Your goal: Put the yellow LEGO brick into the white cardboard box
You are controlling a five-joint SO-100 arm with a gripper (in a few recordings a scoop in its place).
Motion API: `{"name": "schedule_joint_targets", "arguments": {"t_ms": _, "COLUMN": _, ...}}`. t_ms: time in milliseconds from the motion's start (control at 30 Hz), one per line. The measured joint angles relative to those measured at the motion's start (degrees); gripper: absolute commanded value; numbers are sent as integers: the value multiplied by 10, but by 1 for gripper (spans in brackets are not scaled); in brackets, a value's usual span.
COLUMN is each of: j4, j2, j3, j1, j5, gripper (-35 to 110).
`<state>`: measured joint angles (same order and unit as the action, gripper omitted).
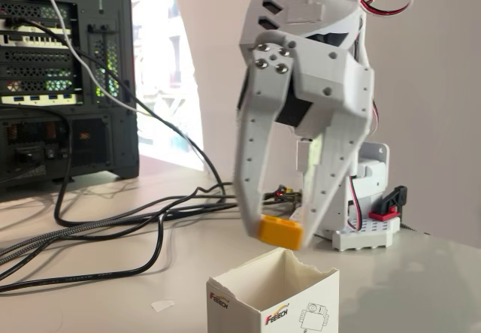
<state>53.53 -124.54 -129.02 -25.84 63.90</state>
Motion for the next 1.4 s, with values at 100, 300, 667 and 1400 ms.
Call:
{"name": "schedule_joint_targets", "arguments": {"t_ms": 100, "j4": 0, "j2": -11, "j3": -9, "j1": 4, "j5": -5, "gripper": 3}}
{"name": "schedule_joint_targets", "arguments": {"t_ms": 300, "j4": 0, "j2": -28, "j3": -22, "j1": 10, "j5": -8, "gripper": 13}}
{"name": "schedule_joint_targets", "arguments": {"t_ms": 667, "j4": -20, "j2": -28, "j3": -22, "j1": 11, "j5": -40, "gripper": -4}}
{"name": "schedule_joint_targets", "arguments": {"t_ms": 1400, "j4": 11, "j2": -235, "j3": -184, "j1": 225, "j5": -613, "gripper": -8}}
